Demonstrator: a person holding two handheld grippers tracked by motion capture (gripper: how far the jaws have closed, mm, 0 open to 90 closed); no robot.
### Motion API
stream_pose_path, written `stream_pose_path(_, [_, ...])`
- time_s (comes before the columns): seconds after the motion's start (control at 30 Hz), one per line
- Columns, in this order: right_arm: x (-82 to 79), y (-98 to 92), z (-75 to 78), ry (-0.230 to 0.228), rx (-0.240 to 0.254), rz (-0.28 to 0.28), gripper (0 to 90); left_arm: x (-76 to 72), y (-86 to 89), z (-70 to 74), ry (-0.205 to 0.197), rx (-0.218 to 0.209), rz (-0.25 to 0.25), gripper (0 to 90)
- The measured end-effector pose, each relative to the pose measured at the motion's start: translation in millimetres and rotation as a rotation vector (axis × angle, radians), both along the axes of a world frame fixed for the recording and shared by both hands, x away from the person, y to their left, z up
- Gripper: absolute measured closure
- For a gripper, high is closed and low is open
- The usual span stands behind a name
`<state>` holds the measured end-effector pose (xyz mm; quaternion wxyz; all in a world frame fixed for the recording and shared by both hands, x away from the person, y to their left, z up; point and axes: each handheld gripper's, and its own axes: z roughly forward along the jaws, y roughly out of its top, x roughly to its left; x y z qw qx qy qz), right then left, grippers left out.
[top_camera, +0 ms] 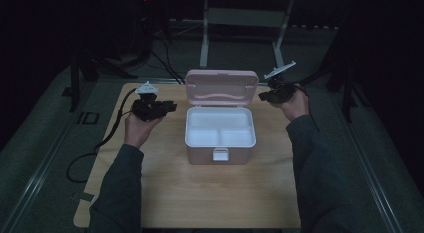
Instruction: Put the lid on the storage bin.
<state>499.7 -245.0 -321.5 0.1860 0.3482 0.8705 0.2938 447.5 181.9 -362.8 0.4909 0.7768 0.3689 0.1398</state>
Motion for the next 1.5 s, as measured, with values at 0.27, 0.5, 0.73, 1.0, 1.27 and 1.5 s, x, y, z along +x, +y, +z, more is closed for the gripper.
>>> stream_pose_path(0.27, [22.2, -0.8, 2.6, -0.007, 0.094, -0.071, 90.0, 27.1, -6.5, 15.6, 0.021, -0.055, 0.027, 89.8])
stream_pose_path(0.5, [21.6, -2.1, 15.2, -0.027, 0.225, -0.033, 90.0, 41.0, -27.2, 22.7, 0.028, -0.045, 0.016, 89.6])
stream_pose_path(0.73, [15.6, 3.2, 15.2, -0.026, 0.238, 0.031, 90.0, 40.8, -34.3, 22.8, 0.028, -0.045, 0.023, 89.5])
stream_pose_path(1.0, [0.5, -0.3, 12.5, -0.044, 0.273, 0.065, 90.0, 28.2, -32.7, 18.3, 0.009, -0.079, 0.025, 89.5])
stream_pose_path(1.27, [-18.7, -3.8, 8.6, -0.049, 0.27, 0.116, 90.0, 12.8, -33.5, 10.9, -0.006, -0.038, 0.001, 89.0])
stream_pose_path(1.5, [-32.3, -1.1, -7.7, -0.034, 0.235, 0.147, 90.0, -1.2, -35.0, -7.4, 0.02, 0.0, -0.033, 88.2])
